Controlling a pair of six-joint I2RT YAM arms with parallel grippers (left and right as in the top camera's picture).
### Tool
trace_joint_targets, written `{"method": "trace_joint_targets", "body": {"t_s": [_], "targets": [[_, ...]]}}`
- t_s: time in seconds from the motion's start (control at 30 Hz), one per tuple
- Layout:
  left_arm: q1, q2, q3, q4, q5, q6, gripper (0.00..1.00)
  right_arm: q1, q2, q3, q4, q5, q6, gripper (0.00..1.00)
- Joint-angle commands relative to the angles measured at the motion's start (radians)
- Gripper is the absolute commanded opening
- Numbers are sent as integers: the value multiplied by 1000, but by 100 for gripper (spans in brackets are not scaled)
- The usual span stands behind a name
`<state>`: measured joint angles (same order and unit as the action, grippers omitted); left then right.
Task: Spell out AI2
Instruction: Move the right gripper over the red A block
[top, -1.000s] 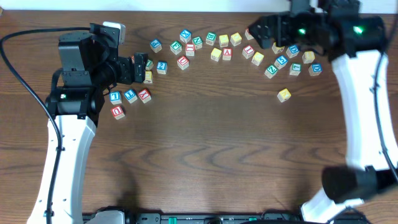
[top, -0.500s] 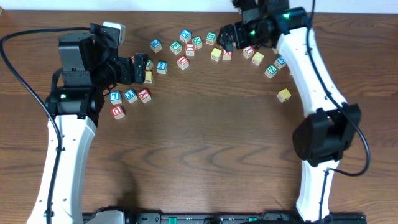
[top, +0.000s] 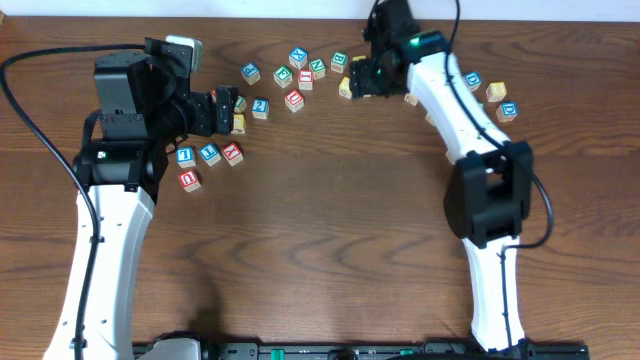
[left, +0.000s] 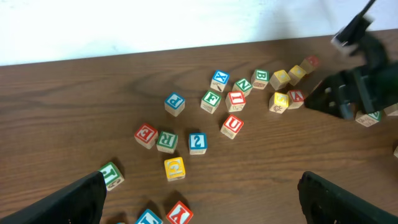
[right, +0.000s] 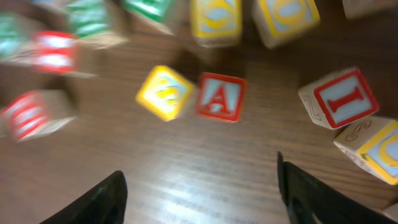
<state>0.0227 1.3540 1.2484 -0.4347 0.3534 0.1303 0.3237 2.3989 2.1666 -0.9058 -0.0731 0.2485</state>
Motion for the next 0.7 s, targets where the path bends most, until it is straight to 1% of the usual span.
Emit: {"method": "trace_joint_targets", "body": {"t_s": [0.0,0.13,0.2,0.27,0.3,0.4,0.47,0.67], "targets": [[0,-2,26,1,1,-8,98,15,31,17,29,105,122,72],[0,-2,26,1,1,-8,98,18,41,17,66,121,116,68],[0,-2,26,1,1,-8,98,18,41,18,84,127,97,65],[0,-2,26,1,1,-8,98,18,41,18,101,127,82,60],[0,-2,26,1,1,-8,98,18,41,18,106,127,77,54],[0,-2,26,1,1,-8,98,16,41,17,128,128,71,47],[0,-2,26,1,1,-8,98,17,42,17,146,143,69,45],[0,-2,26,1,1,-8,98,18,42,-3,198,180,71,46]]}}
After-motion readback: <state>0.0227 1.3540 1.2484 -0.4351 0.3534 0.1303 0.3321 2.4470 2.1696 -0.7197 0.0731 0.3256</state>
